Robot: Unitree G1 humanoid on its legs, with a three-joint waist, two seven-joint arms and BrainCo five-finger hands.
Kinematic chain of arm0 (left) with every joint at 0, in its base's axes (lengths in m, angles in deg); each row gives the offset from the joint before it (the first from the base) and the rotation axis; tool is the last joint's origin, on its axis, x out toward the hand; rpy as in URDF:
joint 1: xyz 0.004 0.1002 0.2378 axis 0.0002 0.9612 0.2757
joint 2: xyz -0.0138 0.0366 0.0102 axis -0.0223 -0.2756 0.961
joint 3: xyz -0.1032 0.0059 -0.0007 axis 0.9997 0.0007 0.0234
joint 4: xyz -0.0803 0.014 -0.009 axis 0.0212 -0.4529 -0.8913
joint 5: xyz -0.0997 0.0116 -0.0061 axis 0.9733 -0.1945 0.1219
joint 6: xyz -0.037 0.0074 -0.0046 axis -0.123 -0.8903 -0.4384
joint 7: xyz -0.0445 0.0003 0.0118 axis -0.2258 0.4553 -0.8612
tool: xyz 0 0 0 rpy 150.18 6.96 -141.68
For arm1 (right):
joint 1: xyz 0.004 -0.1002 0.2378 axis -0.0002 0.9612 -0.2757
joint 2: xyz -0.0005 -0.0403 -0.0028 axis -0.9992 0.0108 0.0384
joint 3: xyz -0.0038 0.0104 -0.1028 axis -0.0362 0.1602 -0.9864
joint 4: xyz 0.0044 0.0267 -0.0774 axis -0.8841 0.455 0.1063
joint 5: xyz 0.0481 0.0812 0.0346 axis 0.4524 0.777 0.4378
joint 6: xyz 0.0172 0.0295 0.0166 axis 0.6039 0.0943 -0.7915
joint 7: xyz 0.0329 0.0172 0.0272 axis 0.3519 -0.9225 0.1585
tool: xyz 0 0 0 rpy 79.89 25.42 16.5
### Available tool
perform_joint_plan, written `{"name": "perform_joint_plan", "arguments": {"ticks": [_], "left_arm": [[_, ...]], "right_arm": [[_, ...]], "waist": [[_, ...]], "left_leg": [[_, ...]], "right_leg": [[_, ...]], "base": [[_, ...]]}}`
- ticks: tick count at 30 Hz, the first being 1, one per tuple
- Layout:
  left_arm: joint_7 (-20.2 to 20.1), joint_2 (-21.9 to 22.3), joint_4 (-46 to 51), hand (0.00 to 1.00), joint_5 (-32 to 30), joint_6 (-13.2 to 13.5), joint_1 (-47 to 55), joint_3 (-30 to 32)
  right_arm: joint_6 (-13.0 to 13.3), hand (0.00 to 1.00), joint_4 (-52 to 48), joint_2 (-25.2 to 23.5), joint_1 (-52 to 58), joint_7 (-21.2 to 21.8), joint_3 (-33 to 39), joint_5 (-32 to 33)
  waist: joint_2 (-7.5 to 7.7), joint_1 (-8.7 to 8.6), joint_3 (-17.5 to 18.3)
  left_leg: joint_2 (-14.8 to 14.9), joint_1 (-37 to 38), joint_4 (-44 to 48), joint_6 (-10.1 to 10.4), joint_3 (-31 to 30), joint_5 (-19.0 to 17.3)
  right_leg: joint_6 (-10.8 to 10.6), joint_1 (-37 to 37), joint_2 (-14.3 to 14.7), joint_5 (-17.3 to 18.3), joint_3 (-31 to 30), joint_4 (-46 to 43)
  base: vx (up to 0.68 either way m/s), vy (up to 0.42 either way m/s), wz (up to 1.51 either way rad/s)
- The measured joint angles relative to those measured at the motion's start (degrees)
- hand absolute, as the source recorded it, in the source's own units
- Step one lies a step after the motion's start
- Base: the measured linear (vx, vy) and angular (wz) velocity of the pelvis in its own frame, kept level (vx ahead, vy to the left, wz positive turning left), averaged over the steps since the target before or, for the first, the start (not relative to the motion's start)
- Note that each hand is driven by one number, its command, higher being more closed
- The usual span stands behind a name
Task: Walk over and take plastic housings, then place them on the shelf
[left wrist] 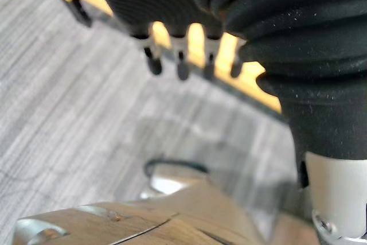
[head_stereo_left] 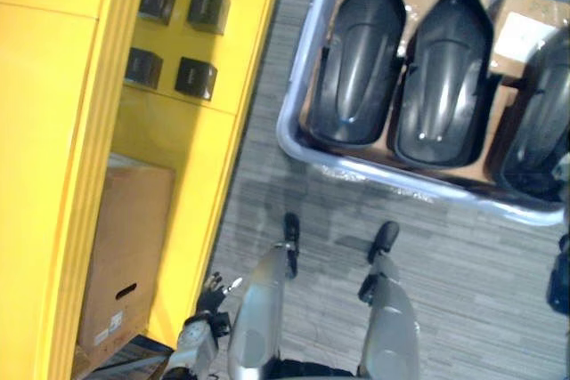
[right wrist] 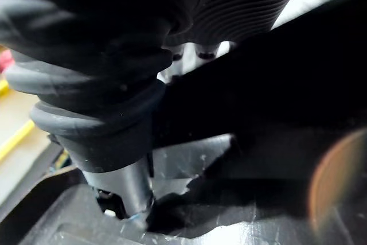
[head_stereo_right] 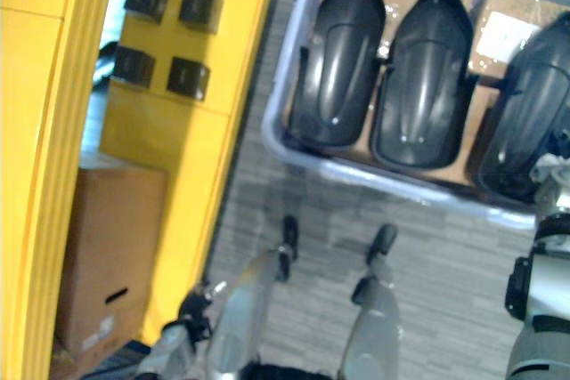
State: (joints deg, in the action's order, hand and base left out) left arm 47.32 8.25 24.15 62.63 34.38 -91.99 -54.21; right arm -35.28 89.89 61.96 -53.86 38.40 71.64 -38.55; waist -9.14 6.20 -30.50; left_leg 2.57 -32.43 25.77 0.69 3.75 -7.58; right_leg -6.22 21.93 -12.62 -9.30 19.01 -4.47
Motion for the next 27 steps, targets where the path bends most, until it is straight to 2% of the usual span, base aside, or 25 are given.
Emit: {"name": "perform_joint_plan", "arguments": {"ticks": [3,7,10,12,17,21,23,25,27], "left_arm": [[0.0,0.0,0.0,0.0,0.0,0.0,0.0,0.0],[-0.5,0.0,0.3,0.0,0.2,0.2,0.4,-0.1],[-1.3,0.0,0.4,0.0,1.1,1.1,1.0,0.0],[-1.3,0.0,0.4,0.0,1.1,1.2,1.2,0.0],[-1.6,0.0,2.2,0.0,1.7,1.1,2.9,0.3],[-2.2,0.8,3.8,0.0,3.3,1.9,4.5,2.4],[-2.2,1.0,5.4,0.0,4.0,2.7,5.6,2.9],[-2.0,0.7,8.4,0.0,3.4,5.1,7.3,5.1],[-1.9,0.5,12.5,0.0,2.7,6.2,8.8,6.0]], "right_arm": [[-1.6,1.0,0.2,0.5,-0.7,-0.2,-0.2,-2.9],[-1.9,1.0,0.2,0.4,-0.9,0.1,-1.5,-5.7],[-2.5,1.0,0.1,0.4,-0.9,0.1,-2.9,-12.1],[-2.6,1.0,-0.2,0.3,-0.9,-0.2,-3.0,-13.8],[-1.7,1.0,-3.3,0.2,0.9,-4.5,-3.7,-17.4],[0.2,1.0,-13.0,0.1,6.6,-9.2,-2.3,-19.8],[1.3,1.0,-17.6,-0.6,8.8,-10.9,-1.4,-21.3],[2.3,1.0,-25.5,-4.6,12.1,-13.7,0.6,-22.2],[2.5,1.0,-30.6,-7.4,16.1,-15.0,2.3,-22.9]], "waist": [[0.0,-0.07,0.0],[-0.06,-0.12,0.0],[-0.08,-0.13,0.1],[-0.13,-0.15,0.1],[-0.12,-0.56,0.1],[0.18,-1.13,-0.1],[0.73,-1.5,-0.1],[3.18,-2.29,0.0],[5.21,-2.36,0.1]], "left_leg": [[0.0,0.2,-0.2,0.1,-0.1,0.1],[0.1,0.4,-0.1,0.1,-0.2,0.2],[0.3,1.1,-0.1,0.1,-0.6,0.3],[0.3,1.7,-0.1,0.1,-0.7,0.3],[0.3,2.9,-0.3,0.1,-0.7,0.3],[0.4,6.8,-1.3,0.3,-0.6,0.1],[0.5,8.4,-1.6,0.5,-0.5,0.0],[0.9,11.1,-3.0,0.8,-0.3,0.1],[0.9,13.7,-4.6,1.2,-0.2,0.4]], "right_leg": [[0.1,-0.1,0.0,0.1,0.1,-0.2],[0.2,-0.4,0.0,0.2,0.2,-0.3],[0.3,-1.5,0.0,0.2,0.9,-0.3],[0.4,-2.2,0.0,0.3,1.1,-0.3],[0.3,-3.4,0.1,0.5,1.2,-0.3],[0.1,-7.0,0.2,0.9,1.3,0.2],[-0.1,-8.5,0.3,1.2,1.3,0.4],[-0.1,-11.0,0.9,1.2,1.3,1.9],[-0.1,-13.5,1.1,1.2,1.5,3.0]], "base": [[0.0,-0.008,0.02],[-0.02,-0.005,0.02],[-0.05,-0.013,0.08],[-0.04,-0.009,0.04],[-0.02,-0.003,0.01],[0.0,0.0,0.0],[0.0,0.0,0.0],[0.01,-0.024,-0.06],[0.03,-0.03,0.0]]}}
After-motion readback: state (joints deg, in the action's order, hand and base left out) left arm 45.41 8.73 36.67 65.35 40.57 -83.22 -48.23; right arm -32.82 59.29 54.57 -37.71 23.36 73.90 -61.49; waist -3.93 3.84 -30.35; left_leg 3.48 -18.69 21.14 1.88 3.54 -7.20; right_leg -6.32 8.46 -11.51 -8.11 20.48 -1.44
